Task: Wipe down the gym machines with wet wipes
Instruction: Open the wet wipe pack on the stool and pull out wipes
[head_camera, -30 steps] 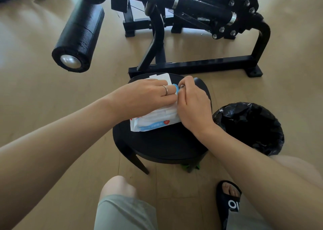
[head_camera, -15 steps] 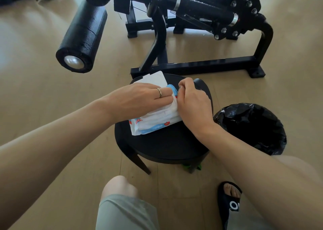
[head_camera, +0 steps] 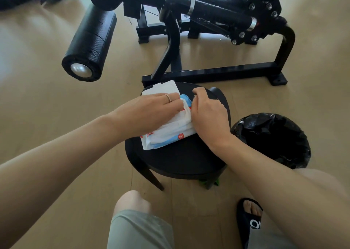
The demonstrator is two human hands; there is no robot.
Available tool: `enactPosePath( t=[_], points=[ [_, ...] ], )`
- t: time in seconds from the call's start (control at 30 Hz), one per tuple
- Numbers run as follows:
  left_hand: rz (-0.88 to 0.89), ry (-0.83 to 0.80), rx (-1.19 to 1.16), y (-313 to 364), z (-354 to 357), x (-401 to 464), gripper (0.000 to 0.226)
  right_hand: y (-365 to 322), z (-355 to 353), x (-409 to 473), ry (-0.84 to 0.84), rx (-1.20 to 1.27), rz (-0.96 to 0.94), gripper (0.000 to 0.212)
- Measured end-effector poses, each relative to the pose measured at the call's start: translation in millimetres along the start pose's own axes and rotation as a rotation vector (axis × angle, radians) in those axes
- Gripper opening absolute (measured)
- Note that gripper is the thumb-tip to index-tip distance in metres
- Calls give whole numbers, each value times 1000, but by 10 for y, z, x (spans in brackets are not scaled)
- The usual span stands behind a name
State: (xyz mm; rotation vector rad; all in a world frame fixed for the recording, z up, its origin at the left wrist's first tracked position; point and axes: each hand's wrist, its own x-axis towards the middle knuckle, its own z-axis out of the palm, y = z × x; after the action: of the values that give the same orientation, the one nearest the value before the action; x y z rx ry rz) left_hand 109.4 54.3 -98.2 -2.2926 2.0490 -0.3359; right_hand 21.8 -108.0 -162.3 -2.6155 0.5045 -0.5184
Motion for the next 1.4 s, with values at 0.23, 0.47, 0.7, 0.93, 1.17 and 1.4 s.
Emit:
enactPosePath(
  t=[0.23,0.47,0.7,0.93,1.17,1.4],
  points=[
    [-608,88,-264,403,-2,164,29,-6,28,-11,21,-3,3,33],
    [-867,67,-281,559,-84,268,19,1,31,-6,35,7,-2,33],
    [-981,-113,-184,627,-131,386,29,-29,18,-19,95,11,5,31],
    [-1018,93,-455,657,-95,293,42,-39,-22,-49,80,29,16,31],
    [-897,363,-546,662,74,137,47,-28,-9,-67,134,76,-7,34],
    [-785,530,-502,674,188,21,32,13,15,-80,138,55,-14,32]
  ],
)
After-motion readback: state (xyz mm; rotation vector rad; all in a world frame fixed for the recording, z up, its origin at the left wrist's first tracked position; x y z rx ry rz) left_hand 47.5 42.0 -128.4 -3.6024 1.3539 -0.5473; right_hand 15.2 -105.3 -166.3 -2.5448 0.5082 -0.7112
